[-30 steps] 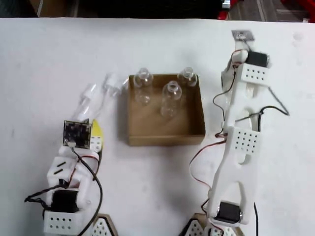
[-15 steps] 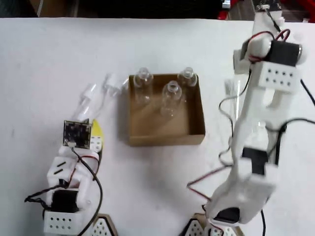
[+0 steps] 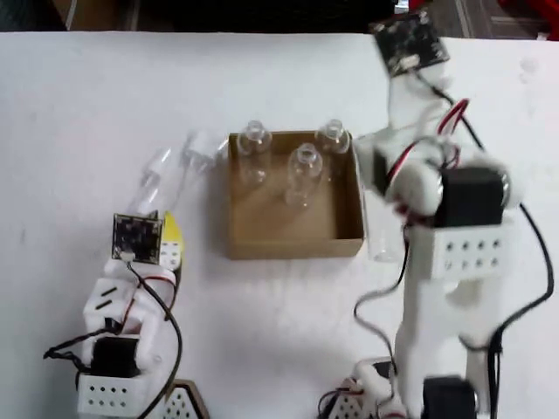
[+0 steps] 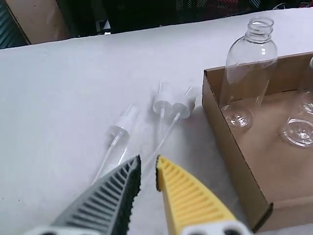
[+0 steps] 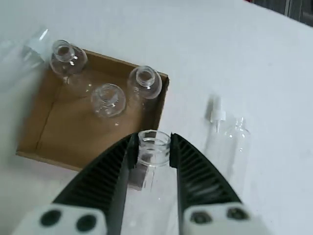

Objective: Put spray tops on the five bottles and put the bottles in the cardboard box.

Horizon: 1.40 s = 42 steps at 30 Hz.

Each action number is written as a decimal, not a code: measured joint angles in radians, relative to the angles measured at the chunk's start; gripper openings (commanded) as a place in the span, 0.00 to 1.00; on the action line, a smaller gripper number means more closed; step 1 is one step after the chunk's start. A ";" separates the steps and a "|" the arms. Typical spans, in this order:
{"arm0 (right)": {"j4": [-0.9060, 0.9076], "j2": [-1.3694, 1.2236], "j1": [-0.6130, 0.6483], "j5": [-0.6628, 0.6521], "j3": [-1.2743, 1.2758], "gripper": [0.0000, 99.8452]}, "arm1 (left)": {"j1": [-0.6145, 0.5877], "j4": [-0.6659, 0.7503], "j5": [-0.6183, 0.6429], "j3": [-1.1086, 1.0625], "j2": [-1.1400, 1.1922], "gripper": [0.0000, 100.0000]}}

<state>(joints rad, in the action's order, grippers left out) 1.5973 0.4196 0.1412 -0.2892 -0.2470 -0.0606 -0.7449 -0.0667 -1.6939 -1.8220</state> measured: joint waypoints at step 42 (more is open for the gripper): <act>-1.838 0.437 0.448 0.037 1.502 0.01 | 0.000 0.000 -0.002 0.000 0.000 0.06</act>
<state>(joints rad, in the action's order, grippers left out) -0.2409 0.8569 0.5892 -0.2524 1.2551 -0.0606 -0.7449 -0.0683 -1.6939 -1.8220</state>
